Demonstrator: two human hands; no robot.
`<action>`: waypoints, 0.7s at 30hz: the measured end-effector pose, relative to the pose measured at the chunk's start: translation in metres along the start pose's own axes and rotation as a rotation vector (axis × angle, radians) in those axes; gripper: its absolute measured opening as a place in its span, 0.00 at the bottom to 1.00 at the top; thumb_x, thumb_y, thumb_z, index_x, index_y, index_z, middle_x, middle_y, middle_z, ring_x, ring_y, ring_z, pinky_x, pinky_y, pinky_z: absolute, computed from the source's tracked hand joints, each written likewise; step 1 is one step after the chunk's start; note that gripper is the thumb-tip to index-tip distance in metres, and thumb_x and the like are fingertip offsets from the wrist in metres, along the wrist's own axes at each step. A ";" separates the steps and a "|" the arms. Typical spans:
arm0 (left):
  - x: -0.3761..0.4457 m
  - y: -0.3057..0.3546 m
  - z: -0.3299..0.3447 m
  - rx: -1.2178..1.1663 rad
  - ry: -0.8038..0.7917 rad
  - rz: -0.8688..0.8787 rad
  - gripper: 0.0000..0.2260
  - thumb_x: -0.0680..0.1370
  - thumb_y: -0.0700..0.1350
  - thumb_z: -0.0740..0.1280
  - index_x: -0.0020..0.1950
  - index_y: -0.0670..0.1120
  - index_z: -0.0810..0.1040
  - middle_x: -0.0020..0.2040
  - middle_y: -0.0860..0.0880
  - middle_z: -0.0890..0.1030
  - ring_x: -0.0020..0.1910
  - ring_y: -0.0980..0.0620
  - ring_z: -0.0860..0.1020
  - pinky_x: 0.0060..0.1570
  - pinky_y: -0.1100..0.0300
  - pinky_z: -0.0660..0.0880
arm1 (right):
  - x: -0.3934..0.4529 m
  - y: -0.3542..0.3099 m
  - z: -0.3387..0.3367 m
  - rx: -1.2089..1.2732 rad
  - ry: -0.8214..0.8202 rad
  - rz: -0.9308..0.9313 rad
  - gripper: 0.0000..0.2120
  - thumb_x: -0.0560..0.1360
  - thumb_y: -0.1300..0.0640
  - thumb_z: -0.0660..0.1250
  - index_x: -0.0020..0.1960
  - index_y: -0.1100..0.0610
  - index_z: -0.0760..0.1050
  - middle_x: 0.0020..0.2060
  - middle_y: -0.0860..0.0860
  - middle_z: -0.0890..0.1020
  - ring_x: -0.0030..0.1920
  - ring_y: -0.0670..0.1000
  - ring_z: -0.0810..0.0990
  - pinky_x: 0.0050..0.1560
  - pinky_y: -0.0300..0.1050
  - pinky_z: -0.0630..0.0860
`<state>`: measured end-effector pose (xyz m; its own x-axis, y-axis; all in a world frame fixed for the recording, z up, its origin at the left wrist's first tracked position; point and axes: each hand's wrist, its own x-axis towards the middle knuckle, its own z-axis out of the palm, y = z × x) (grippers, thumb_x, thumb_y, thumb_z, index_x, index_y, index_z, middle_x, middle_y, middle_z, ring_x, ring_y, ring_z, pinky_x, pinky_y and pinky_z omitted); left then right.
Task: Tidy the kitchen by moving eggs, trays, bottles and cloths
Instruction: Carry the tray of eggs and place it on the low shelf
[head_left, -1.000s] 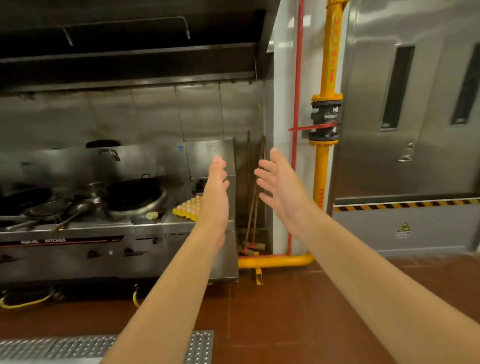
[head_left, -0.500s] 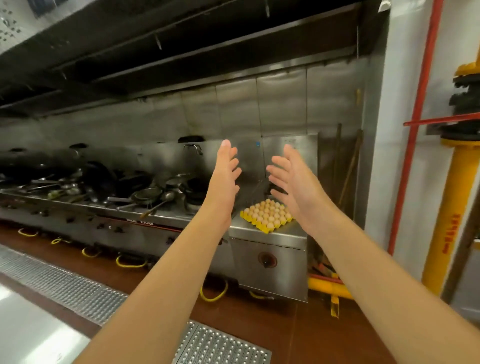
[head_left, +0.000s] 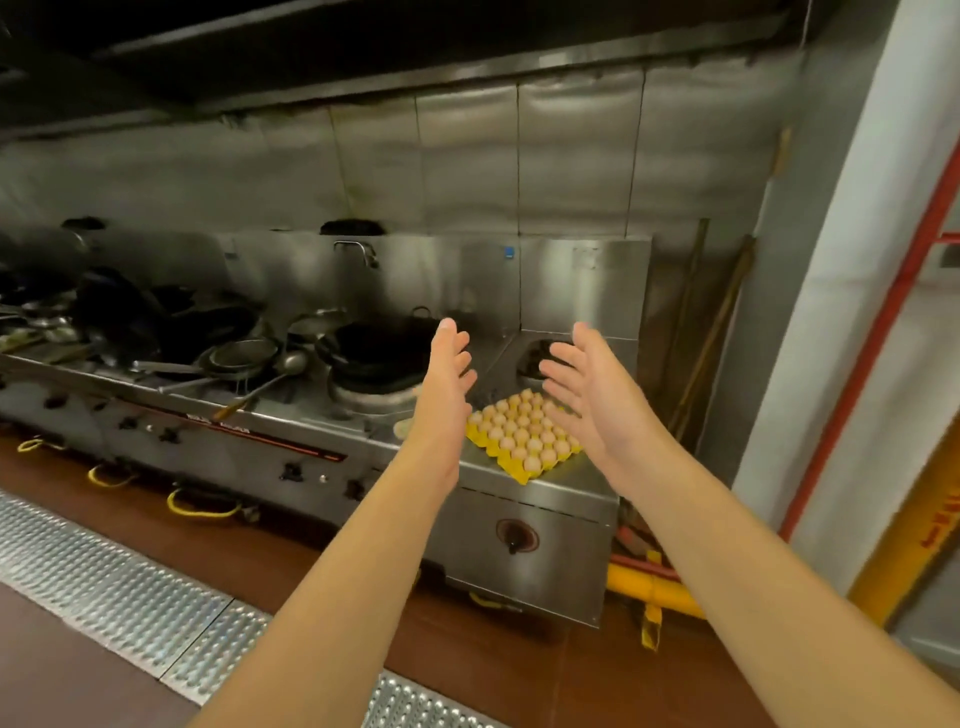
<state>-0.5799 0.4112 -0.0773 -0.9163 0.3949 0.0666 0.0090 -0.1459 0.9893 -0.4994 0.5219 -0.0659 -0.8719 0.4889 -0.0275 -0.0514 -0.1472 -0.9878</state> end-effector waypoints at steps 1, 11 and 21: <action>0.019 -0.003 0.004 -0.017 -0.016 -0.018 0.27 0.83 0.63 0.49 0.79 0.52 0.64 0.79 0.48 0.65 0.76 0.49 0.66 0.76 0.45 0.59 | 0.015 -0.003 -0.001 -0.020 0.029 -0.006 0.30 0.81 0.38 0.51 0.78 0.52 0.62 0.75 0.52 0.69 0.74 0.52 0.67 0.75 0.55 0.61; 0.150 -0.048 0.029 -0.050 -0.114 -0.086 0.26 0.84 0.62 0.48 0.78 0.52 0.65 0.78 0.50 0.66 0.74 0.50 0.67 0.73 0.50 0.61 | 0.133 0.003 -0.026 -0.065 0.102 -0.012 0.29 0.82 0.38 0.50 0.77 0.53 0.62 0.74 0.51 0.69 0.73 0.50 0.68 0.75 0.53 0.64; 0.254 -0.108 0.023 0.004 0.031 -0.157 0.25 0.84 0.61 0.50 0.78 0.52 0.64 0.77 0.48 0.69 0.71 0.50 0.71 0.72 0.49 0.65 | 0.270 0.063 -0.055 0.037 0.001 0.123 0.28 0.82 0.40 0.52 0.76 0.55 0.64 0.73 0.52 0.71 0.72 0.52 0.70 0.71 0.50 0.66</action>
<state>-0.8043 0.5479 -0.1643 -0.9183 0.3847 -0.0932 -0.1340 -0.0808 0.9877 -0.7113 0.6918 -0.1438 -0.8723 0.4659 -0.1485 0.0382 -0.2377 -0.9706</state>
